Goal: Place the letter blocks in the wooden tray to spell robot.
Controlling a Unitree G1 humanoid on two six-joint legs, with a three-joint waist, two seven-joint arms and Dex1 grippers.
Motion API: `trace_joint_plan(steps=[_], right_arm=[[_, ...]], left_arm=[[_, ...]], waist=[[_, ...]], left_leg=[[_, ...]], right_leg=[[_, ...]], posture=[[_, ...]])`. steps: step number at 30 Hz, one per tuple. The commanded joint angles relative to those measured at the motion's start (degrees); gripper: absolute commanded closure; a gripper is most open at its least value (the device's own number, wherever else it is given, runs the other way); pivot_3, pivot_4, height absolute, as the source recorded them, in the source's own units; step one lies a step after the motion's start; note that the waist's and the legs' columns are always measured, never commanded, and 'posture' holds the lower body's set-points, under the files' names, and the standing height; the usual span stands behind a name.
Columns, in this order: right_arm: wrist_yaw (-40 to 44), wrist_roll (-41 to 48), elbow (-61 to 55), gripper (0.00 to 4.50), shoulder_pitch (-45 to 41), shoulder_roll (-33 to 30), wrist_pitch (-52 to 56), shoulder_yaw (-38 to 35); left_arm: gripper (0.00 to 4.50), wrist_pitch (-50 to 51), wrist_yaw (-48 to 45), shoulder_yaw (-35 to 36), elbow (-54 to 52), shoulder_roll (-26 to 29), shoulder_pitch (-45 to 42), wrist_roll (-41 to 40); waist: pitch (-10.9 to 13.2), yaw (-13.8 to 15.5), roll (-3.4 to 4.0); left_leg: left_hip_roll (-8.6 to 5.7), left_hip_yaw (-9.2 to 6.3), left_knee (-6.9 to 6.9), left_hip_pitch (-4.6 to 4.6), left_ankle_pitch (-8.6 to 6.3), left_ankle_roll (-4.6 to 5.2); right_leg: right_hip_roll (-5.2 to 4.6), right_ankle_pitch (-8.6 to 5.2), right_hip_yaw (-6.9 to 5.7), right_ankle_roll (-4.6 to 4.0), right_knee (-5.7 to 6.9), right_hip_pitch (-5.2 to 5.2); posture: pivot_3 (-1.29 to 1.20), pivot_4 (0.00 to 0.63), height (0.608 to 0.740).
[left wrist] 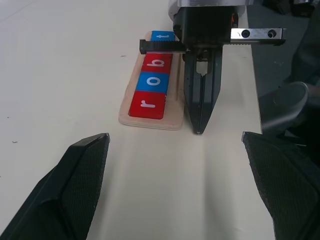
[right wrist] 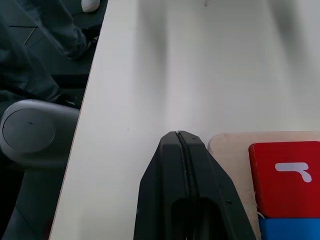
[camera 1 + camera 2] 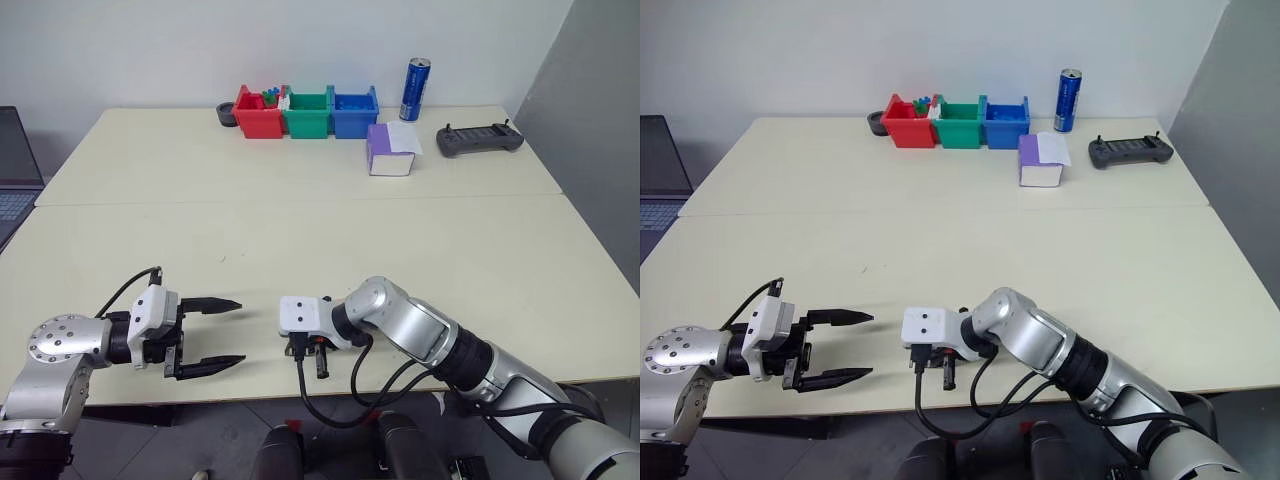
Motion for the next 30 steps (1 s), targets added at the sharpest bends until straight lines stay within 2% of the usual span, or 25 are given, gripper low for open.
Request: trace_joint_plan(steps=[1, 11, 15, 19, 26, 30], right_arm=[[-1.2, -1.2, 1.7, 4.47, -1.1, 0.6, -0.8, -1.5], [-2.1, -2.0, 4.3, 4.47, -1.6, 1.5, -2.7, -3.0], [-0.3, -0.2, 2.1, 4.47, -1.7, 1.0, -2.2, -4.1], [6.7, 4.0, -7.8, 4.47, -1.9, -4.5, -0.8, -5.1], [9.8, 13.4, -16.0, 4.47, -4.0, -11.6, 4.5, -19.2], [11.4, 14.6, -15.3, 4.47, 0.2, -22.1, 3.1, -26.0]], left_arm=[[0.0, -2.1, -0.4, 1.7, 1.2, -0.6, 0.1, -0.6], [0.0, -6.4, -2.4, 1.7, 6.0, -1.4, 0.0, -0.3], [0.0, -5.8, -2.0, 1.5, 5.0, -1.2, -0.2, -0.7], [0.0, -4.6, -1.3, 1.8, 3.5, -0.9, -0.2, -1.1], [0.0, -0.3, 1.5, 4.1, 0.0, -1.6, -1.6, -4.8], [0.0, 4.3, 5.6, 6.5, -3.8, -1.5, -4.2, -7.9]], waist=[[0.0, 0.0, 0.0], [0.0, 0.0, -0.01], [0.0, 0.0, -0.01], [0.0, 0.3, 0.0], [0.0, 0.3, 0.0], [0.0, 1.1, -0.03]], left_leg=[[0.0, 0.0, 0.0, 0.0, 0.0, 0.0], [0.0, -0.01, 0.0, -0.02, 0.0, 0.0], [0.0, -0.02, 0.0, -0.03, 0.0, 0.0], [-0.01, -0.03, 0.01, -0.1, 0.0, 0.0], [0.0, -0.11, -0.02, -0.09, 0.0, 0.0], [-0.02, -0.12, 0.0, -0.13, 0.0, 0.0]], right_leg=[[0.0, 0.0, 0.0, 0.0, 0.0, 0.0], [0.0, -0.01, -0.01, -0.03, -0.01, 0.0], [0.0, -0.01, -0.02, -0.02, -0.01, 0.0], [-0.01, 0.01, -0.02, 0.01, -0.05, -0.01], [-0.01, 0.01, -0.12, 0.02, -0.06, -0.01], [-0.05, 0.01, -0.16, 0.03, -0.14, 0.03]], posture=[[0.0, 0.15, 0.74], [0.0, 0.15, 0.74], [0.0, 0.15, 0.74], [0.0, 0.15, 0.74], [0.0, 0.15, 0.74], [0.0, 0.15, 0.74]])
